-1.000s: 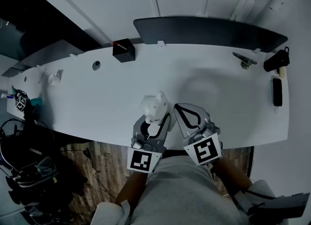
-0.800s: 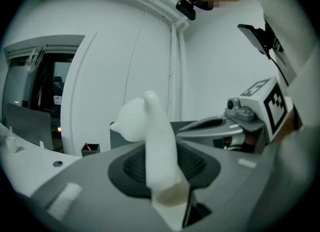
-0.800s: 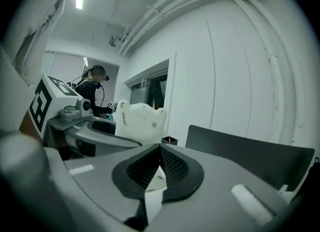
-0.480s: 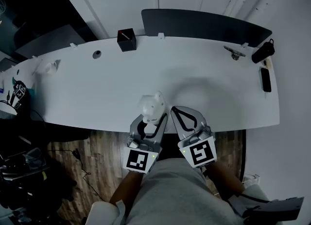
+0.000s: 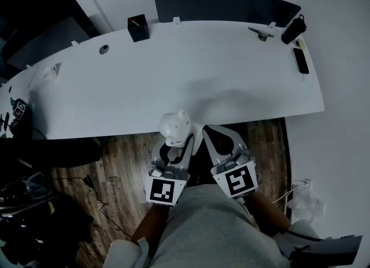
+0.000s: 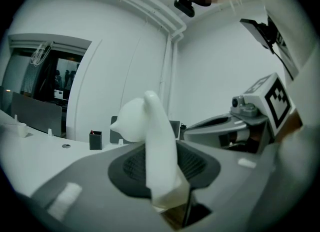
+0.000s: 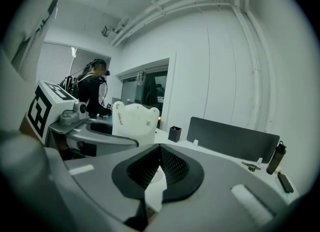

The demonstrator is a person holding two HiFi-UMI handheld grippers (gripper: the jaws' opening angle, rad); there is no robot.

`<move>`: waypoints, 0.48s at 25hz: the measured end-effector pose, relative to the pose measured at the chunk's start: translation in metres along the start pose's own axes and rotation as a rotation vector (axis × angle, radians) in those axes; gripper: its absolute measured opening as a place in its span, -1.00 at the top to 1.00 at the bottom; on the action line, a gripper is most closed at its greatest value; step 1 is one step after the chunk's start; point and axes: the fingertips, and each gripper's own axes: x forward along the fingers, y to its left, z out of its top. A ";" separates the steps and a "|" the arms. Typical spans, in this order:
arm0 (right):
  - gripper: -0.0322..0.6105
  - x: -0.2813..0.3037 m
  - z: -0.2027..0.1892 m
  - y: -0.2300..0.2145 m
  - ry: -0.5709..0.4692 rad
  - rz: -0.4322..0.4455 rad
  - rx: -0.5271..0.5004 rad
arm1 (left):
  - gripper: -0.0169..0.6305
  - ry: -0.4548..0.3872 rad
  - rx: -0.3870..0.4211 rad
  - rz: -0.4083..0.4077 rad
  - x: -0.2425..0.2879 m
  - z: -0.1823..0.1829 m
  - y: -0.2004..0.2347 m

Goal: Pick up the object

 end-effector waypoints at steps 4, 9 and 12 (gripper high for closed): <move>0.89 -0.014 0.011 -0.006 -0.056 -0.005 0.029 | 0.50 -0.027 0.023 0.015 -0.003 0.012 -0.012; 0.89 -0.022 0.025 -0.015 -0.119 0.025 0.046 | 0.50 -0.055 0.018 0.072 -0.002 0.025 -0.016; 0.89 -0.026 0.022 -0.019 -0.116 0.029 0.055 | 0.50 -0.047 0.013 0.098 -0.003 0.022 -0.018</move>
